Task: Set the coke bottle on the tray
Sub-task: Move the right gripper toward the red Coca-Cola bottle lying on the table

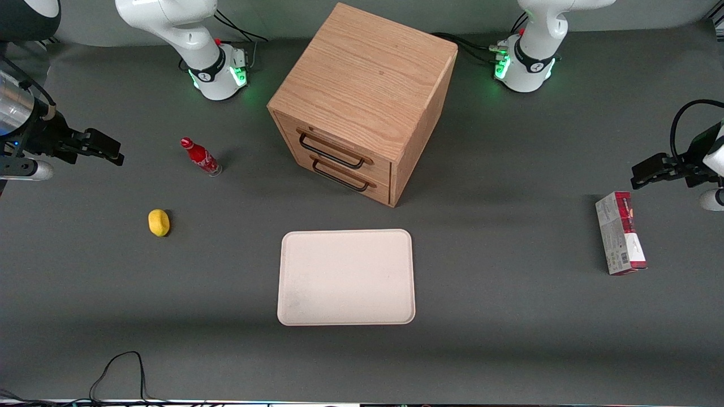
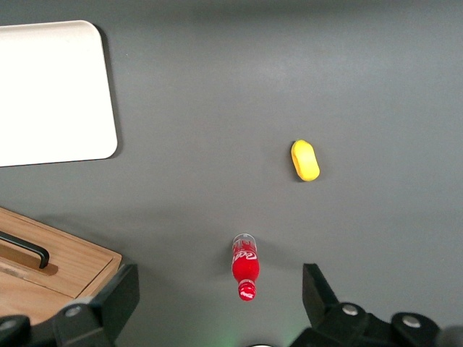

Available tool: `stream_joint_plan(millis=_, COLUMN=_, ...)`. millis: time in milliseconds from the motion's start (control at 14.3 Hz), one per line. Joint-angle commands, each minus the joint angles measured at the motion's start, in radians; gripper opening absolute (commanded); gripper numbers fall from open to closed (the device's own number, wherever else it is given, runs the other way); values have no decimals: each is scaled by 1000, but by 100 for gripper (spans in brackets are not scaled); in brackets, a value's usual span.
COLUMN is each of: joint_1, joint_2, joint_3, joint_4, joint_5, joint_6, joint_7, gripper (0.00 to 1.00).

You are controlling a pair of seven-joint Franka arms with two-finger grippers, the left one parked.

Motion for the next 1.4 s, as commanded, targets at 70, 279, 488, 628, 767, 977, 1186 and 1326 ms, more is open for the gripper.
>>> stream_joint_plan(millis=70, joint_1=-19, joint_2=14, joint_3=10, joint_4=29, joint_5=28, joint_6=-22, joint_7=-26, gripper=100)
stream_joint_plan(millis=279, joint_1=-15, joint_2=13, joint_3=10, joint_4=-5, joint_5=29, joint_6=-23, joint_7=-24, gripper=100)
stream_joint_plan(millis=488, joint_1=-12, joint_2=-24, joint_3=12, joint_4=-139, joint_5=30, joint_6=-34, joint_7=-23, gripper=100)
stream_joint_plan(millis=628, joint_1=-7, joint_2=-83, joint_3=14, joint_4=-283, joint_5=30, joint_6=44, joint_7=-27, gripper=100)
stream_joint_plan(millis=767, joint_1=-4, joint_2=-227, joint_3=20, joint_4=-560, joint_5=29, joint_6=235, joint_7=-26, gripper=100)
stream_joint_plan(millis=977, joint_1=-6, joint_2=-324, joint_3=44, joint_4=-787, joint_5=27, joint_6=410, joint_7=-21, gripper=100)
stream_joint_plan(millis=1186, joint_1=-4, joint_2=-423, joint_3=43, joint_4=-1001, joint_5=18, joint_6=570, joint_7=-23, gripper=100)
stream_joint_plan(millis=1326, joint_1=-4, joint_2=-440, joint_3=44, joint_4=-1084, joint_5=10, joint_6=647, joint_7=-24, gripper=100)
